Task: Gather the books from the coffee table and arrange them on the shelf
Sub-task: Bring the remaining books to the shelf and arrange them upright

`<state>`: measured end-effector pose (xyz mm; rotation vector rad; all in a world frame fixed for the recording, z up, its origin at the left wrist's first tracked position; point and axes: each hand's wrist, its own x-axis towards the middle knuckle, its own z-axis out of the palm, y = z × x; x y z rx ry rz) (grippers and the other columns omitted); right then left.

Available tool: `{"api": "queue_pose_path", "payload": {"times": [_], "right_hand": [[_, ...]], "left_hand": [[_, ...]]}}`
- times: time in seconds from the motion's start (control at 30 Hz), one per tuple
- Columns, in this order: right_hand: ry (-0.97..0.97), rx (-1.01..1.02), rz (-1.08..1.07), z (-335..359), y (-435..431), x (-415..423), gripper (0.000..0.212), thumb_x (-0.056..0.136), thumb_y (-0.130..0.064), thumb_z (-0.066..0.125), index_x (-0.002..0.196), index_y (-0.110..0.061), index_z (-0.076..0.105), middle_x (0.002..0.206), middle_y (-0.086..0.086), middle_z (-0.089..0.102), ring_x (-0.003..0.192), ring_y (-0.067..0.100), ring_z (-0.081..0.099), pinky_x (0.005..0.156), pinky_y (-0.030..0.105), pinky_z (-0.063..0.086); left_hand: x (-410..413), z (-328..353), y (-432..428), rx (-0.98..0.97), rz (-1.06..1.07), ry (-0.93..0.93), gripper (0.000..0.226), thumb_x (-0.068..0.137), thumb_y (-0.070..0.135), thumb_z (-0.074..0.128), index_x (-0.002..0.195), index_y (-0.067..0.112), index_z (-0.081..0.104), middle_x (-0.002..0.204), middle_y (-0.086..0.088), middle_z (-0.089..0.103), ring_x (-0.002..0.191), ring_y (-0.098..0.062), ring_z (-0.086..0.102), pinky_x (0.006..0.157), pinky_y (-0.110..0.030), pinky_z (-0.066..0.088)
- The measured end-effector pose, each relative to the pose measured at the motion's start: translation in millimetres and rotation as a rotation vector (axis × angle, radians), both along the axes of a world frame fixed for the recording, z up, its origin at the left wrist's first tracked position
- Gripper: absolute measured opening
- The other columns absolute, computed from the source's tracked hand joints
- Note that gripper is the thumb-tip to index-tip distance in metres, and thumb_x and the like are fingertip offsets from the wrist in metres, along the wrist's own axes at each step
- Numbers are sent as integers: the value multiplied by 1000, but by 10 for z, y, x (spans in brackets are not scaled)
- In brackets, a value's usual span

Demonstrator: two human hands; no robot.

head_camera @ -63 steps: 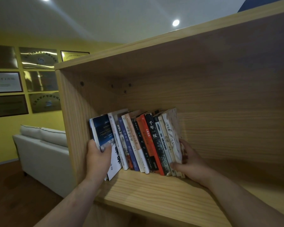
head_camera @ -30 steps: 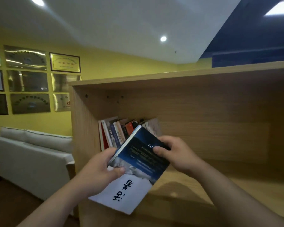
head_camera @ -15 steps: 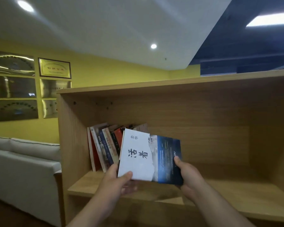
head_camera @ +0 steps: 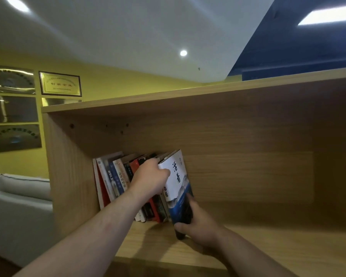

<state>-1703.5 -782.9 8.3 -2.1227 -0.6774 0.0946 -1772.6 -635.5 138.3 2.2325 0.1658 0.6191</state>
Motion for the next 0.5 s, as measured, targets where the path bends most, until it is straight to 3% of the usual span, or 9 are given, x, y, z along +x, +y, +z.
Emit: {"api": "queue_pose_path", "payload": {"times": [0.1, 0.23, 0.3, 0.33, 0.4, 0.47, 0.5], "right_hand": [[12, 3, 25, -7, 82, 71, 117, 69, -58, 74, 161, -43, 2, 160, -10, 39, 145, 16, 42, 119, 38, 38], [-29, -2, -5, 4, 110, 173, 106, 78, -44, 78, 160, -42, 10, 157, -10, 43, 142, 13, 43, 118, 32, 37], [-52, -30, 2, 13, 100, 215, 104, 81, -41, 77, 160, -41, 10, 156, -9, 45, 141, 12, 44, 116, 28, 37], [-58, -50, 4, 16, 100, 236, 104, 82, -41, 76, 161, -40, 8, 156, -9, 45, 142, 13, 43, 116, 27, 37], [-50, -89, -1, 25, 118, 278, 107, 83, -45, 75, 162, -39, 3, 159, -7, 42, 144, 16, 42, 117, 29, 36], [-36, -111, -10, 26, 142, 337, 109, 83, -46, 73, 161, -41, -2, 161, -4, 39, 144, 18, 42, 118, 33, 36], [-18, -112, -11, 36, 150, 358, 108, 84, -45, 72, 161, -42, -4, 161, -4, 39, 144, 19, 42, 118, 34, 37]], "left_hand": [[173, -47, 57, 45, 24, -24, 19, 91, 31, 57, 76, 29, 45, 70, -3, 64, 69, -26, 69, 70, -43, 59], [203, -312, 236, -89, -73, -169, 18, 97, 40, 54, 83, 29, 56, 78, -1, 67, 70, -19, 69, 69, -43, 61], [177, -650, 457, 64, -35, -179, 18, 97, 41, 51, 91, 28, 61, 90, 2, 66, 81, -13, 65, 77, -42, 59], [166, -855, 601, 225, 39, -170, 17, 95, 41, 53, 102, 29, 62, 106, 5, 64, 97, -10, 62, 88, -40, 56], [164, -1210, 851, 431, 144, -134, 48, 89, 44, 61, 135, 32, 50, 145, 7, 41, 139, -13, 33, 115, -42, 35], [187, -1344, 937, 374, 120, -118, 77, 87, 45, 64, 152, 34, 25, 160, 15, 8, 150, -10, -2, 122, -40, 14], [207, -1358, 945, 352, 99, -124, 81, 87, 44, 64, 154, 35, 19, 162, 17, -1, 149, -7, -7, 121, -39, 13]]}}
